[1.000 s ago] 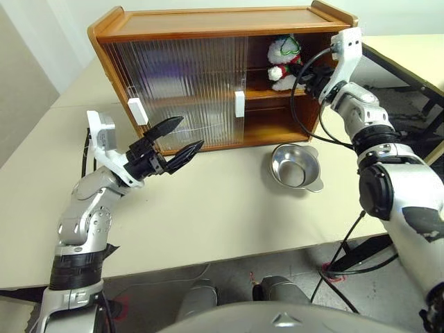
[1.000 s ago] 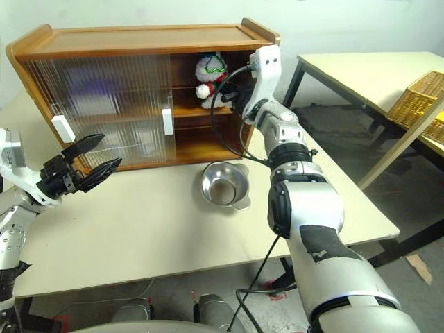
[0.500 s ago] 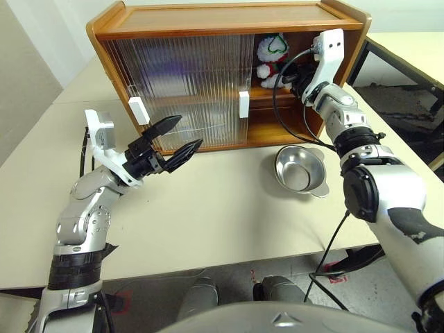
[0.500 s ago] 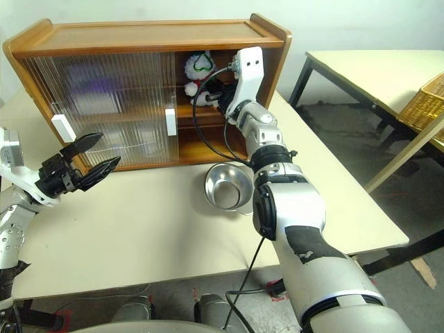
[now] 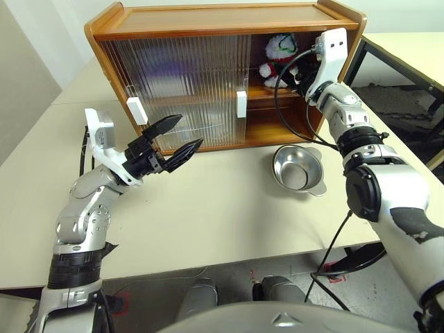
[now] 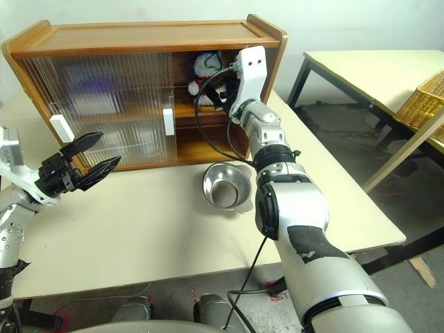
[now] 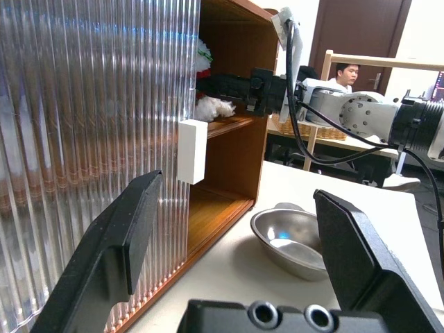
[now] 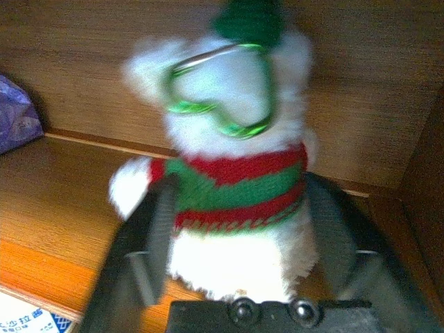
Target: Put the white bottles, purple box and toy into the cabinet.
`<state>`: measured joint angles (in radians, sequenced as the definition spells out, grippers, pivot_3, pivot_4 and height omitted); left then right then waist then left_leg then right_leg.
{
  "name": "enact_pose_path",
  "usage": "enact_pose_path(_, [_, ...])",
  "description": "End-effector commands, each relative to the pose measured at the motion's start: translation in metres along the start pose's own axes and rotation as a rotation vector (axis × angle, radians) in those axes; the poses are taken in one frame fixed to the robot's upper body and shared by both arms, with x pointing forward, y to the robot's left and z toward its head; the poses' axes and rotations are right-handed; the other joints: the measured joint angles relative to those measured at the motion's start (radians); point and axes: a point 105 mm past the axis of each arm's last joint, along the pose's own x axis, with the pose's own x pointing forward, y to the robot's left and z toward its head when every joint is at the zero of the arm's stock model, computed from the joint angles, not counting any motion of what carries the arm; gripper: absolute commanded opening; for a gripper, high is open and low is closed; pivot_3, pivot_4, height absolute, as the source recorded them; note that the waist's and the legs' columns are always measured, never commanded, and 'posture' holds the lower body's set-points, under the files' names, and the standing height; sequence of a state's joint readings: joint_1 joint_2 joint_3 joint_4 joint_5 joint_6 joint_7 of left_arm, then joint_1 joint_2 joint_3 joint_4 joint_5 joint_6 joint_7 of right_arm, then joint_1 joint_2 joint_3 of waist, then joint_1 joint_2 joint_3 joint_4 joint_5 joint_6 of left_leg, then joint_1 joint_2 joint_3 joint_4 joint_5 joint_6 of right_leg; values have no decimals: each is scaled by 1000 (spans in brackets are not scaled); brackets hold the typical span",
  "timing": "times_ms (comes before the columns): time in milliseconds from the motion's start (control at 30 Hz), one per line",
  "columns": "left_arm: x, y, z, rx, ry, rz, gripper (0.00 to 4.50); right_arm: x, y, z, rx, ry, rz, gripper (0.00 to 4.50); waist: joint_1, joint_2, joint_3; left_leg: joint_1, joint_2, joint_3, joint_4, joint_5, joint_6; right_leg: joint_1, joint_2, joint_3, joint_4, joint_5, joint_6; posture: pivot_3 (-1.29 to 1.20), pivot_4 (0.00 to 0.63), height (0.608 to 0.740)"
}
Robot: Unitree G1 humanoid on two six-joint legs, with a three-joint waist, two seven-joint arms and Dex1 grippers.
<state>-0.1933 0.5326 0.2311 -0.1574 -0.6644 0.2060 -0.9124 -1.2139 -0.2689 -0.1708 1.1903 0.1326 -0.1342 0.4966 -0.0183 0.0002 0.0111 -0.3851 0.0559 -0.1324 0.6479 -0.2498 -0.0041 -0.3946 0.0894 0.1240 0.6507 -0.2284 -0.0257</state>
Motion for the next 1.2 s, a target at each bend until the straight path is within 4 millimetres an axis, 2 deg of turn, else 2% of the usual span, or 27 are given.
enact_pose_path(33, [2,0,0,2,0,-9,4500,0,-1,4,-11,2,3,4476,0,0,0,0,0,0,0,0,0,0,0,0,0,0,0,1,0,740])
enact_pose_path(300, [3,0,0,0,0,-17,4500,-4,-3,17,-6,-40,41,4476,-1,0,0,0,0,1,0,0,0,0,0,0,0,0,0,-2,0,740])
enact_pose_path(433, [3,-1,-1,-3,3,-23,4500,-13,-2,19,-13,-51,82,4476,-1,-1,0,1,0,1,0,0,0,1,0,0,0,0,0,-9,0,740])
enact_pose_path(567, [2,-1,-2,-6,5,-27,4500,-35,2,13,-14,-34,137,4476,-1,-1,-1,2,0,2,2,0,0,3,1,0,0,0,0,-21,0,740])
enact_pose_path(733, [2,0,-2,-10,9,-34,4500,-74,10,4,31,6,198,4476,-5,-1,-1,4,-7,6,8,0,-1,7,4,-1,1,0,1,-38,0,740])
enact_pose_path(867, [2,0,-4,-17,12,-41,4500,-99,4,-2,87,41,193,4476,-11,-1,-1,5,-9,5,11,0,0,10,5,-1,0,-6,5,-50,0,740])
enact_pose_path(1033, [3,1,-4,-18,12,-45,4500,-118,-10,-11,231,78,165,4476,-14,-1,0,12,-14,3,13,3,3,19,4,2,1,-5,8,-53,0,740])
enact_pose_path(1200, [2,1,-4,-19,13,-44,4500,-138,-24,-28,604,117,144,4476,-17,-2,0,19,-15,1,12,2,2,25,3,2,0,-5,8,-43,0,740])
